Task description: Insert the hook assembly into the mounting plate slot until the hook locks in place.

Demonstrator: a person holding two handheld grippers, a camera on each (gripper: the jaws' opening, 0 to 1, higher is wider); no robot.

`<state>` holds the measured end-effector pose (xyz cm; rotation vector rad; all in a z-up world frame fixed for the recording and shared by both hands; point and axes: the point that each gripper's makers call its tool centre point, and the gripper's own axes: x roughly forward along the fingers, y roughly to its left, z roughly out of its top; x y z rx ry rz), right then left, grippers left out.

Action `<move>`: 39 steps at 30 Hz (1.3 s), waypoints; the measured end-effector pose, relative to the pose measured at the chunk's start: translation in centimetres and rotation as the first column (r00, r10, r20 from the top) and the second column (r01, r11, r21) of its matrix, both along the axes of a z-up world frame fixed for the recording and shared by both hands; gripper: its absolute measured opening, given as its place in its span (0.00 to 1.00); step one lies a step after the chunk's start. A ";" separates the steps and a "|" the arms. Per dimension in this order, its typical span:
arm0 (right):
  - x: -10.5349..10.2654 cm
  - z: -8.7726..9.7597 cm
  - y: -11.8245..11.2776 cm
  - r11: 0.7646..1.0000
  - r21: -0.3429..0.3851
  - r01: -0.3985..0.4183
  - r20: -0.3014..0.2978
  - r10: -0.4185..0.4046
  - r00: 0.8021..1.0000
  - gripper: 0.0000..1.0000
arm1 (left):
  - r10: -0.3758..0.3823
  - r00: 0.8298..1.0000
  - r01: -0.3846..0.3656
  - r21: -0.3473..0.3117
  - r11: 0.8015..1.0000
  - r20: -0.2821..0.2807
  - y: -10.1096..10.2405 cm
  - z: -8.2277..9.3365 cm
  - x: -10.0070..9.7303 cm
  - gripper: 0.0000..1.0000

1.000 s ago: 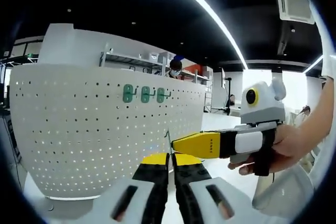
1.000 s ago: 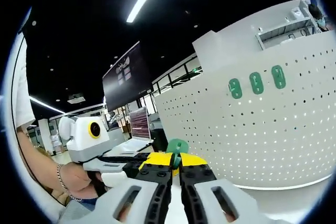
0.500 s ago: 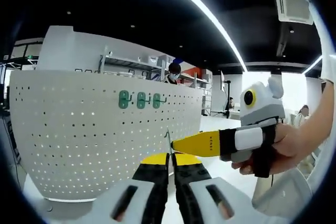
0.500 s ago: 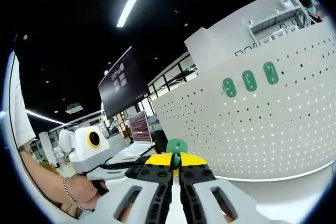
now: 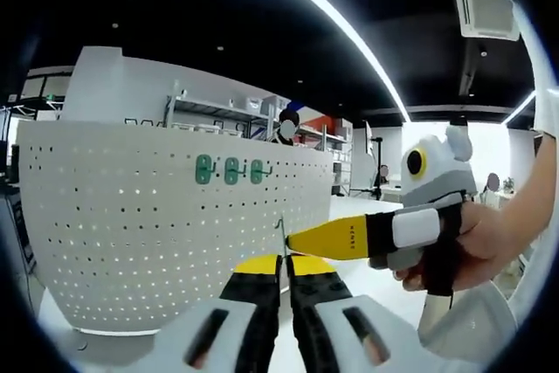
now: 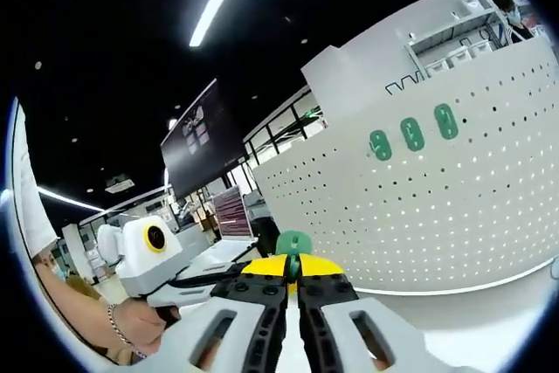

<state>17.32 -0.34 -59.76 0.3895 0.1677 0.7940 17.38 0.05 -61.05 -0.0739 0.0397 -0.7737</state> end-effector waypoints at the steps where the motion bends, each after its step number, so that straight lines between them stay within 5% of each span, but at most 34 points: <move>1: 0.0 -0.1 -0.1 1.000 0.002 0.001 -0.004 -0.001 1.000 0.00 | -0.002 1.000 0.001 -0.001 1.000 -0.006 -0.1 0.0 -0.1 0.03; 23: 0.2 -0.2 -0.4 1.000 -0.006 0.008 -0.010 -0.009 1.000 0.00 | -0.019 1.000 0.019 0.029 0.999 -0.001 -0.5 -0.2 0.0 0.06; 32: 0.5 -0.4 -0.7 1.000 -0.014 0.013 -0.007 -0.013 1.000 0.00 | -0.015 0.999 0.018 0.080 0.997 -0.038 -0.9 -1.6 0.5 0.34; 35: 0.6 -0.5 -0.8 1.000 -0.015 0.015 -0.009 -0.015 1.000 0.00 | -0.009 0.997 0.016 0.094 0.995 -0.075 -1.0 -2.3 0.6 0.52; 36: 0.7 -0.6 -0.8 1.000 0.004 0.017 -0.024 -0.017 1.000 0.00 | 0.000 0.997 0.008 0.119 0.993 -0.072 -1.0 -3.0 1.0 0.71; 39: 0.7 -0.7 -0.7 1.000 -0.011 0.012 -0.019 -0.013 1.000 0.00 | 0.007 0.997 0.002 0.109 0.994 -0.078 -0.8 -3.0 1.1 0.78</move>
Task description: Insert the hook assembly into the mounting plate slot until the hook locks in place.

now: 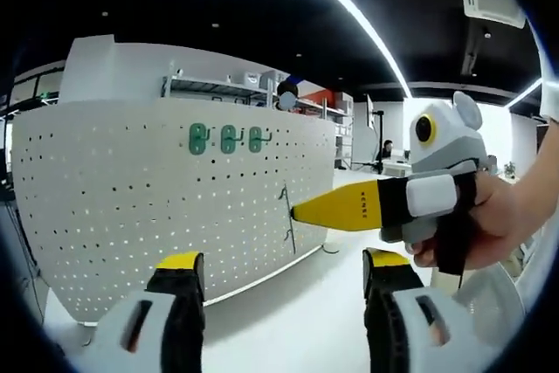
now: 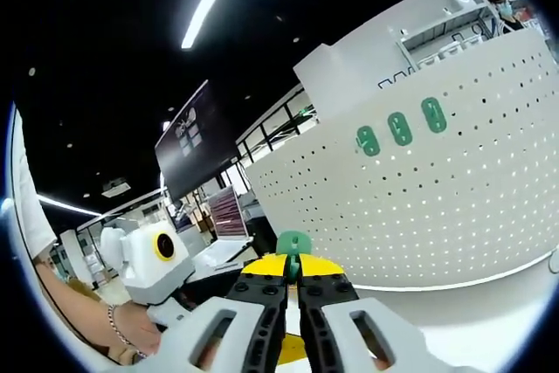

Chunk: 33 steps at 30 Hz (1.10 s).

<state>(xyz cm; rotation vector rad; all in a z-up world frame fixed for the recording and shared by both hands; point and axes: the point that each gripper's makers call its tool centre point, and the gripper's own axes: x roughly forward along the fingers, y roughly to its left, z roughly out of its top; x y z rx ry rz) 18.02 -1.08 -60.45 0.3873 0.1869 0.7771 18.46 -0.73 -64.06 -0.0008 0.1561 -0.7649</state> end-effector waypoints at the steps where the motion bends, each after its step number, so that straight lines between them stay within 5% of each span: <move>1: 0.0 0.0 0.0 1.000 -0.006 -0.003 0.002 0.003 1.000 0.00 | 0.005 1.000 -0.005 -0.001 1.000 -0.002 0.1 -0.1 0.1 0.79; 10: 0.1 -0.1 0.0 0.999 -0.037 0.006 0.013 -0.005 1.000 0.00 | 0.015 1.000 -0.014 0.010 1.000 -0.003 0.3 -0.2 0.2 0.81; 12: 0.4 -0.5 -0.8 0.981 -0.187 0.058 0.088 -0.042 0.995 0.00 | 0.014 1.000 -0.014 0.012 1.000 -0.005 0.3 -0.3 0.1 0.80; 18: 0.9 0.0 -2.0 0.924 -0.341 0.173 0.210 -0.104 0.972 0.00 | 0.015 1.000 -0.015 0.016 1.000 -0.012 0.3 -0.5 0.1 0.80; 33: 3.3 0.6 -5.2 0.932 -0.274 0.237 0.165 -0.197 0.966 0.00 | 0.016 1.000 -0.016 0.014 1.000 -0.017 0.6 -0.7 0.1 0.78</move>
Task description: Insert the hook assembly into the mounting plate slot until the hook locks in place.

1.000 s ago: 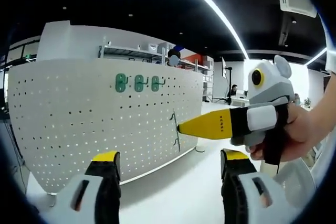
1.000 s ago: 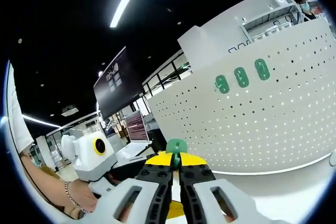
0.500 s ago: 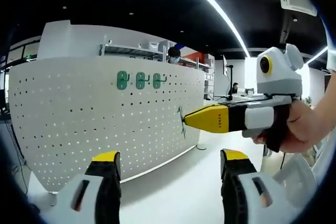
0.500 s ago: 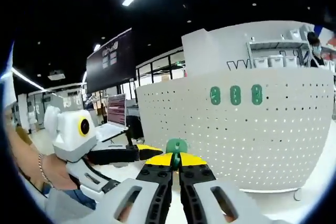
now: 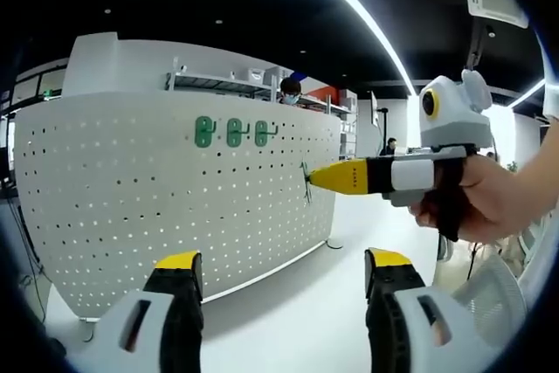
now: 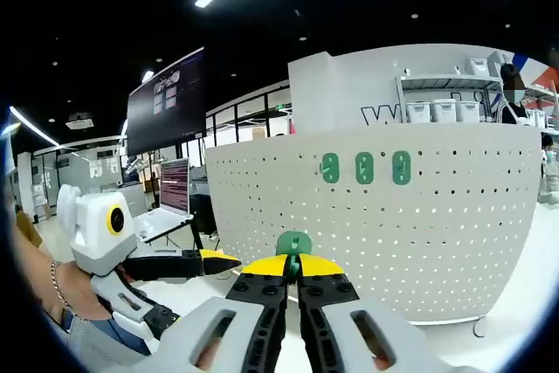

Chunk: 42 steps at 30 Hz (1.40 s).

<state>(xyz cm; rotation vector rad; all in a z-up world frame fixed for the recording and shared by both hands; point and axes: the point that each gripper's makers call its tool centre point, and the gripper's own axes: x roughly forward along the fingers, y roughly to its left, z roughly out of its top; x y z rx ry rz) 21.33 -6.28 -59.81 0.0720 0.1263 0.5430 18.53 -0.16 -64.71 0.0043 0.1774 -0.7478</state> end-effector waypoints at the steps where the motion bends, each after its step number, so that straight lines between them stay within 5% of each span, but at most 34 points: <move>1: 0.4 0.0 -0.6 1.000 0.007 0.014 -0.006 -0.014 1.000 0.00 | 0.000 1.000 0.000 -0.001 1.000 0.000 0.0 0.0 0.0 0.77; 17: 3.2 0.3 -4.2 0.996 0.014 0.091 -0.010 -0.091 0.996 0.00 | 0.005 1.000 -0.006 -0.007 1.000 -0.018 1.3 -1.0 -0.6 0.77; 42: 8.5 3.5 -9.5 0.980 0.006 0.198 0.066 -0.198 0.978 0.00 | 0.043 0.998 -0.042 0.014 0.999 -0.052 4.2 -3.2 -1.7 0.76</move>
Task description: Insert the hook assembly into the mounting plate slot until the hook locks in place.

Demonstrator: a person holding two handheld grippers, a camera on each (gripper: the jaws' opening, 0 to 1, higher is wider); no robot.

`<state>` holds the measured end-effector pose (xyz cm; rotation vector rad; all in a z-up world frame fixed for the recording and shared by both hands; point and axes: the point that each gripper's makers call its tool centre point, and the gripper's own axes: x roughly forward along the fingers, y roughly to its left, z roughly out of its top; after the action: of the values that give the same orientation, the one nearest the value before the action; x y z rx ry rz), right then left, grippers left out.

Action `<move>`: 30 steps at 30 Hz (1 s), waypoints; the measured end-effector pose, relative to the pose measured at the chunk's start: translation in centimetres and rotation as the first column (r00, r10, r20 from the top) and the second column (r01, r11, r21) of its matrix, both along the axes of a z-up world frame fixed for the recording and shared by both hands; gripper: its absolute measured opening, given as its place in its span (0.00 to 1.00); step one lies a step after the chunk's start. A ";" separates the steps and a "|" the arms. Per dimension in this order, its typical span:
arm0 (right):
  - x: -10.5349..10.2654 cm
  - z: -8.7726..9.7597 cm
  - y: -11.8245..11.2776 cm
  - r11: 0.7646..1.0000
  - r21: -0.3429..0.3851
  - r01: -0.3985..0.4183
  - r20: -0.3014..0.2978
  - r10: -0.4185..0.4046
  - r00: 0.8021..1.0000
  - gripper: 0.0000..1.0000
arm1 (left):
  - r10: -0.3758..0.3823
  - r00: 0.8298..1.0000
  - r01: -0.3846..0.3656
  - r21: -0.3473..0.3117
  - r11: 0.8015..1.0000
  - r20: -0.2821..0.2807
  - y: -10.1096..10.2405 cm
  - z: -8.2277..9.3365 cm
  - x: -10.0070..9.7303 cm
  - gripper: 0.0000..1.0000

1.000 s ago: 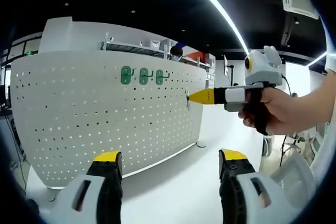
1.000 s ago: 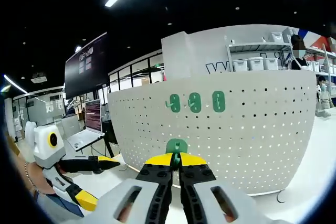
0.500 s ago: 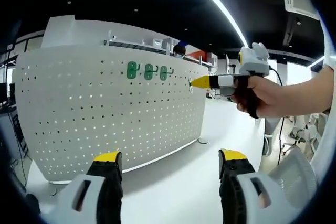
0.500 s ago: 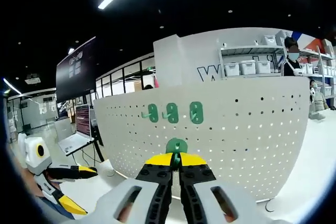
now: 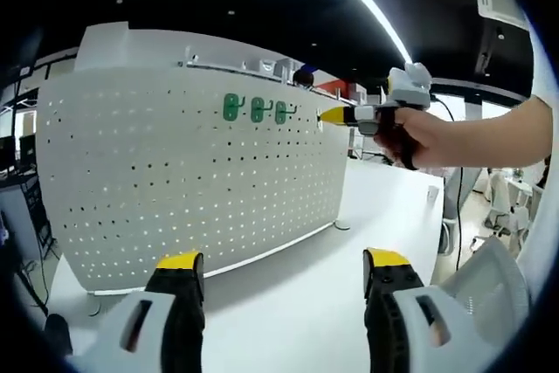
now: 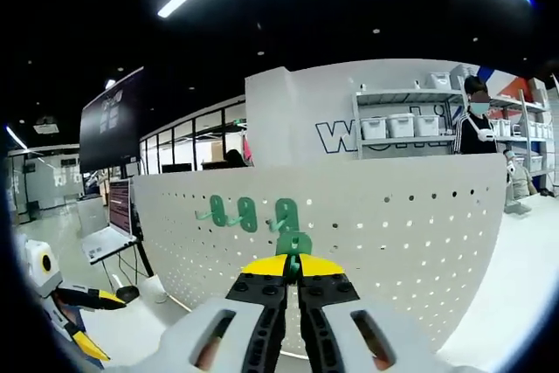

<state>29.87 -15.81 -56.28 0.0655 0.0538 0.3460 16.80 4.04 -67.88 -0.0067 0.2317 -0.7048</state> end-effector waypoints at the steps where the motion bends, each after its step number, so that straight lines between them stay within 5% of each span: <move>1: 0.2 0.1 -0.2 1.000 0.000 0.005 0.004 -0.005 1.000 0.00 | 0.003 1.000 -0.003 -0.002 1.000 -0.003 0.1 -0.1 0.0 0.76; 30: 4.0 1.5 -1.9 0.995 -0.092 0.045 0.091 -0.037 0.995 0.01 | 0.038 0.999 -0.038 0.001 0.999 -0.029 1.7 -1.5 -1.1 0.74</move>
<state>33.85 -17.71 -54.78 -0.0417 -0.0203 0.3048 15.71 5.70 -69.41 -0.0214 0.2590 -0.6677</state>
